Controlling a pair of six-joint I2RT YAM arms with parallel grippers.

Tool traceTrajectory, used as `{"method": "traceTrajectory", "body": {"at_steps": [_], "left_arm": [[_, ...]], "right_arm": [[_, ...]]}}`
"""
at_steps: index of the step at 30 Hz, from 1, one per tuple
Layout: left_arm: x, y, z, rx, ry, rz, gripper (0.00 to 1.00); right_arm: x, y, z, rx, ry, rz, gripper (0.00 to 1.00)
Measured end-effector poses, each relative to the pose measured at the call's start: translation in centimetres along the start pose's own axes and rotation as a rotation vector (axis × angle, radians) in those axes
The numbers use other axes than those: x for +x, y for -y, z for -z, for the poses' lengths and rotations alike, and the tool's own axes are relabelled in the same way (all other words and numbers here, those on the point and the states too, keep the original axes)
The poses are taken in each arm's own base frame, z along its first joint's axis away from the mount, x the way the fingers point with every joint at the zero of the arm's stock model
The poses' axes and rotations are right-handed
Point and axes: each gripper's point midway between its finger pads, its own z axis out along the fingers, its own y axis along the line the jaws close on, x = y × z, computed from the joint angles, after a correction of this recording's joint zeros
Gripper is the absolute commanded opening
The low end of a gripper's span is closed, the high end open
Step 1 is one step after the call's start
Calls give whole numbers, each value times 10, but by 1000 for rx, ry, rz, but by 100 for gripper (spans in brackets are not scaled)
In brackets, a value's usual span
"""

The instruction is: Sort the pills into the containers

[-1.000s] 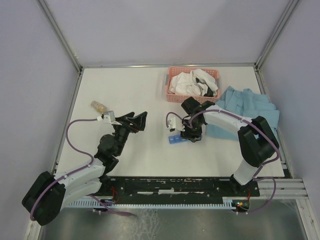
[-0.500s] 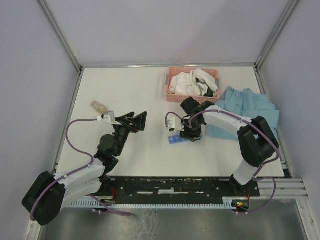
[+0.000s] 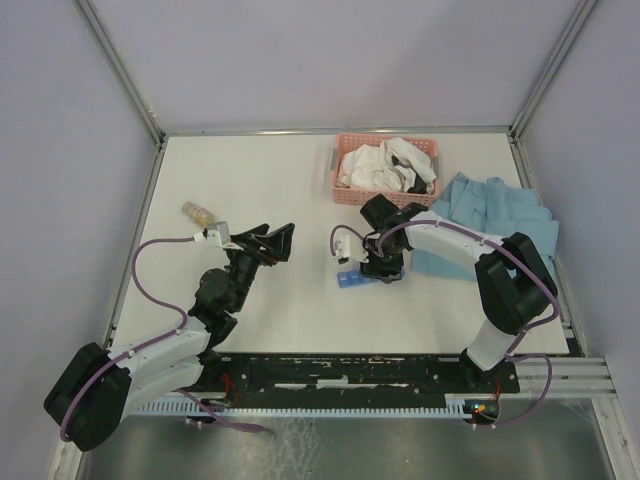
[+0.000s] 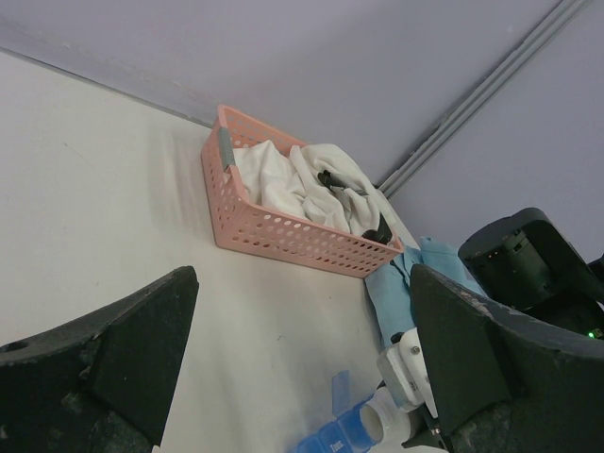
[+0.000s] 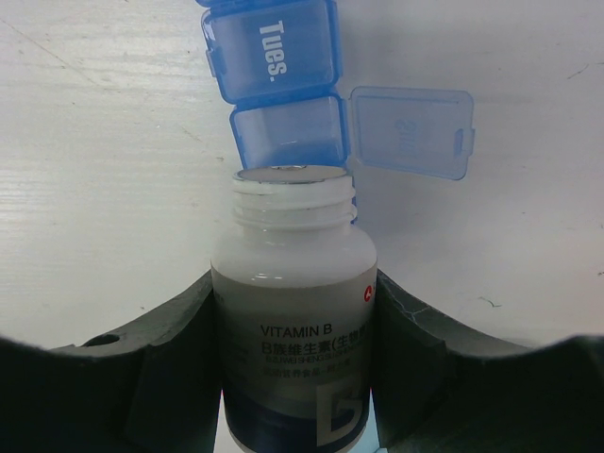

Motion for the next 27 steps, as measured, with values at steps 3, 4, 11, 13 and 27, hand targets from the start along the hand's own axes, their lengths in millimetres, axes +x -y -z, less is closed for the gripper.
{"method": "traceTrajectory", "body": {"at_steps": [3,4,11,13,27], "left_arm": [[0,0,0,0,0,0,99],[0,0,0,0,0,0,99],[0,0,0,0,0,0,99],[0,0,0,0,0,0,99],[0,0,0,0,1,0,99]], "right_arm": [[0,0,0,-1,1,0,1],[1,0,0,-1,1,-2,1],[1,1,0,6,-2,-4,1],[0,0,0,2,0,-5,1],[-1,-2,1,-11,9,-20,1]]}}
